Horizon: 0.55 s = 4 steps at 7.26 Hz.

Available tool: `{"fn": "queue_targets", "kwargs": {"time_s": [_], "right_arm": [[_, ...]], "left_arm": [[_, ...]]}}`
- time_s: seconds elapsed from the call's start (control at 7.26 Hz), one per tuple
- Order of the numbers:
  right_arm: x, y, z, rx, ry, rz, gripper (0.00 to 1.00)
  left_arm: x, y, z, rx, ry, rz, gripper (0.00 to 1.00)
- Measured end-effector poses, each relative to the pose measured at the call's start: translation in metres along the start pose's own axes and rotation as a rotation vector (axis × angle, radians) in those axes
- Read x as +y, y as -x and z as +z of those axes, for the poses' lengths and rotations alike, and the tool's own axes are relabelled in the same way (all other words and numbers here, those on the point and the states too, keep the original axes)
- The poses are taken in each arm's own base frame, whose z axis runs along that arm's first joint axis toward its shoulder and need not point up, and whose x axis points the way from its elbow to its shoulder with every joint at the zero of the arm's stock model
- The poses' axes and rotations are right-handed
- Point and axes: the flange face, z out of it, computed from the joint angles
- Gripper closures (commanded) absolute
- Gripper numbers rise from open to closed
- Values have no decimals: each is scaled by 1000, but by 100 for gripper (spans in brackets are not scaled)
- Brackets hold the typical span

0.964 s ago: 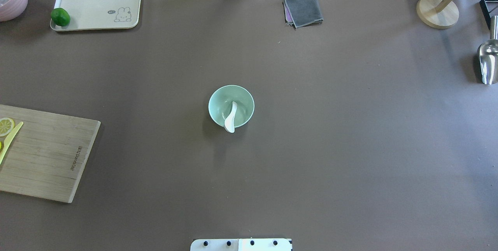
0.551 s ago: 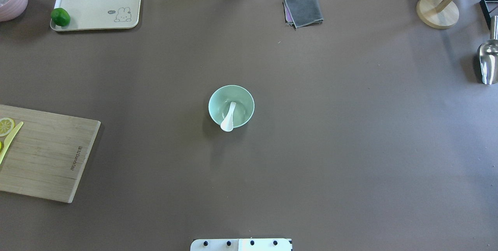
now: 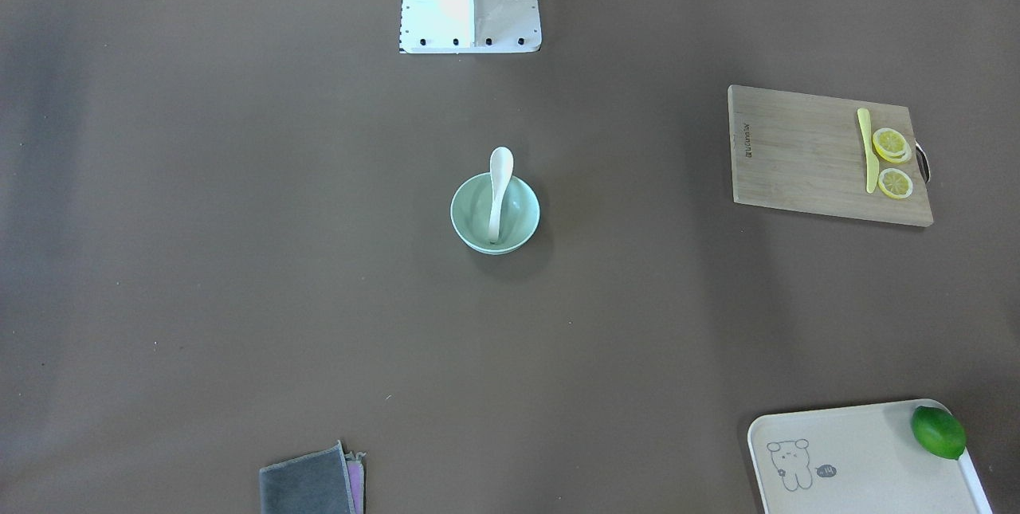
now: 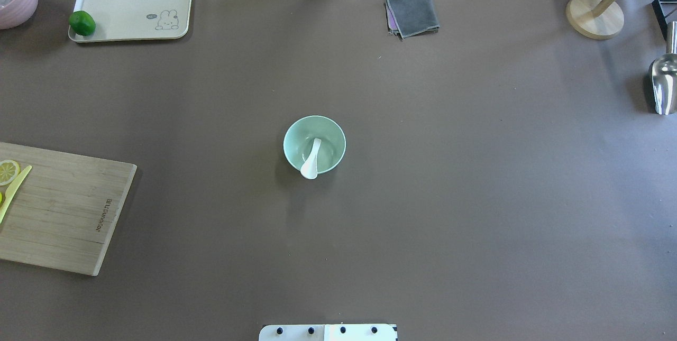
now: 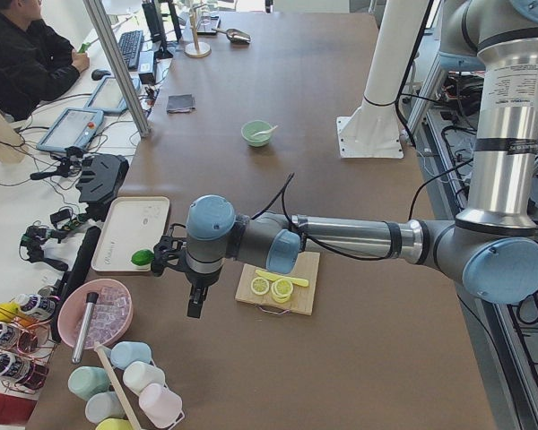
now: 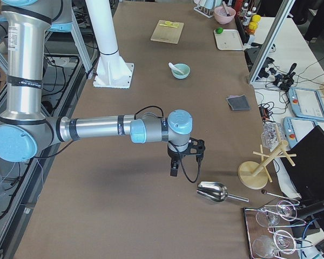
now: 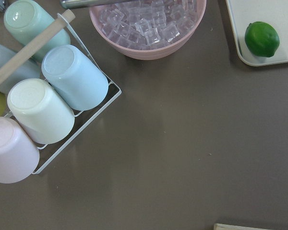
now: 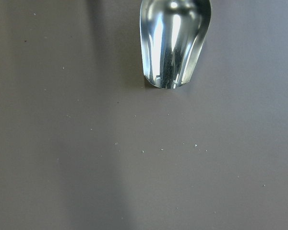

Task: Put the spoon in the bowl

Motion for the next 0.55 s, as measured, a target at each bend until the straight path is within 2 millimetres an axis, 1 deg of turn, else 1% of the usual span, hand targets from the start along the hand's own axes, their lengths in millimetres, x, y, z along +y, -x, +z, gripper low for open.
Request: {"fn": "queue_targets", "kwargs": {"time_s": [0.28,0.55], "right_arm": [[-3,2,-2,-2,-3,-2,0],[-4,4,-3,-2,-6,-4,0]], "left_arm": [[0,0,1,-1,1,0,2],[5,2,2,0,4,-2,2]]}}
